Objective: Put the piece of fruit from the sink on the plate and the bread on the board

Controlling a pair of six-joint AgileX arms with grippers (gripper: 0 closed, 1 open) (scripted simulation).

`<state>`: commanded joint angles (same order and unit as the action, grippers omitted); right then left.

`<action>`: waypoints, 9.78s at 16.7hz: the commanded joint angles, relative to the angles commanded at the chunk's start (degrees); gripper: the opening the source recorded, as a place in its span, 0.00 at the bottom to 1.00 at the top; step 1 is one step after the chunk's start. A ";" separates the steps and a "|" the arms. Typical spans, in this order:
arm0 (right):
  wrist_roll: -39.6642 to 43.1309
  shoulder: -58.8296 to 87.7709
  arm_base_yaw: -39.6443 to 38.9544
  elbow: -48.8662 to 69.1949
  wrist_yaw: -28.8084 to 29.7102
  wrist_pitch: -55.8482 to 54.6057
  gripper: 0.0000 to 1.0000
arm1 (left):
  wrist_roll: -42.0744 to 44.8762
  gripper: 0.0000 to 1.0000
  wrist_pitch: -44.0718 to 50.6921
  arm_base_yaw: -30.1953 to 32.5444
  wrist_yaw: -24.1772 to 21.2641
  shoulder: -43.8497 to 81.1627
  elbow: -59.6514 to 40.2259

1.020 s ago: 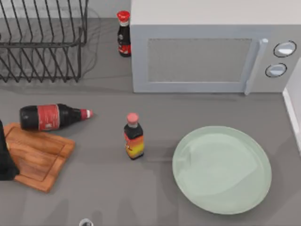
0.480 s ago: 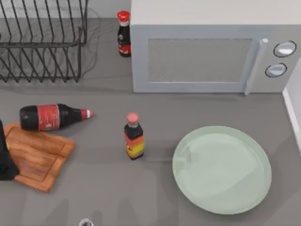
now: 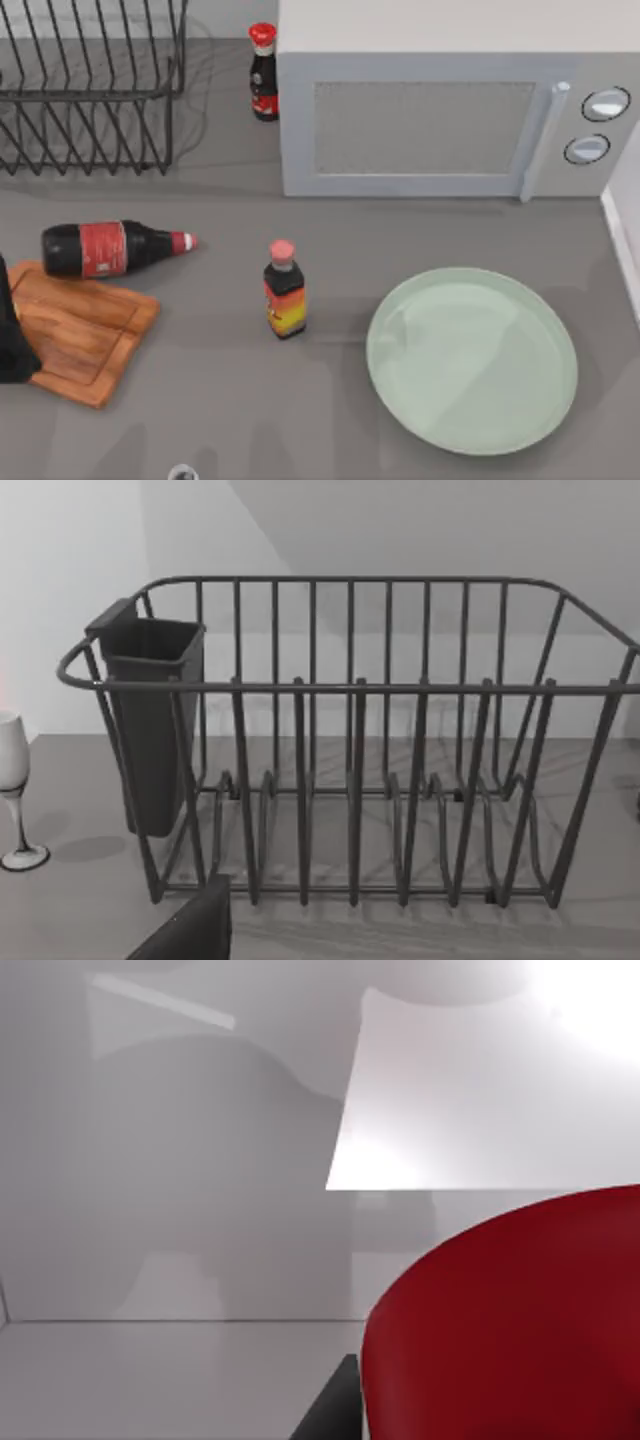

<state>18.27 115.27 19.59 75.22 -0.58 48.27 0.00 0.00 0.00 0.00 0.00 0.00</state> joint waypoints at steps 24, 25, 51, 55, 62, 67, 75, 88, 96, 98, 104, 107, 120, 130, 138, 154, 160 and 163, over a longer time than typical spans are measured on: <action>-42.18 -10.06 -42.41 4.09 0.77 20.84 0.00 | 0.00 1.00 0.00 0.00 0.00 0.00 0.00; -44.71 -10.23 -44.99 5.09 0.75 21.25 0.00 | 0.00 1.00 0.00 0.00 0.00 0.00 0.00; -53.72 -10.68 -54.23 9.59 0.61 21.96 1.00 | 0.00 1.00 0.00 0.00 0.00 0.00 0.00; -53.72 -10.68 -54.23 9.59 0.61 21.96 1.00 | 0.00 1.00 0.00 0.00 0.00 0.00 0.00; -52.35 -13.48 -52.81 6.48 0.61 19.24 1.00 | 0.00 1.00 0.00 0.00 0.00 0.00 0.00; -47.18 -28.66 -47.77 -6.10 0.61 9.00 1.00 | 0.00 1.00 0.00 0.00 0.00 0.00 0.00; -33.82 -73.05 -34.75 -38.53 0.60 -17.38 1.00 | 0.00 1.00 0.00 0.00 0.00 0.00 0.00; -18.27 -115.27 -19.59 -75.22 0.58 -48.26 1.00 | 0.00 1.00 0.00 0.00 0.00 0.00 0.00; -18.27 -115.27 -19.59 -75.22 0.58 -48.26 1.00 | 1.26 1.00 4.76 -0.69 -0.12 6.15 -5.36; -18.27 -115.27 -19.59 -75.22 0.58 -48.26 1.00 | 2.48 1.00 9.36 -1.34 -0.25 12.81 -10.54; -18.27 -115.27 -19.59 -75.22 0.58 -48.26 1.00 | 7.43 1.00 28.05 -4.05 -0.71 42.65 -31.55; -18.27 -115.27 -19.59 -75.22 0.58 -48.26 1.00 | 10.11 1.00 38.23 -5.54 -0.96 59.66 -42.99; -18.27 -115.27 -19.59 -75.22 0.58 -48.26 1.00 | 16.02 1.00 60.70 -8.81 -1.54 97.30 -68.28; -18.27 -115.27 -19.59 -75.22 0.58 -48.26 1.00 | 15.86 1.00 46.72 -8.57 -1.54 102.39 -59.95; -18.27 -115.27 -19.59 -75.22 0.58 -48.26 1.00 | 15.89 0.85 44.69 -8.58 -1.55 103.54 -58.51; -18.27 -115.27 -19.59 -75.22 0.58 -48.26 1.00 | 15.89 0.00 44.69 -8.58 -1.55 103.54 -58.51; -18.27 -115.27 -19.59 -75.22 0.58 -48.26 1.00 | 15.83 0.00 46.02 -8.58 -1.82 102.42 -59.69; -18.27 -115.27 -19.59 -75.22 0.58 -48.26 1.00 | 15.78 0.00 51.71 -8.55 -1.82 100.69 -64.16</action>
<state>0.00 0.00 0.00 0.00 0.00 0.00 15.78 51.71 -8.55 -1.82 100.69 -64.16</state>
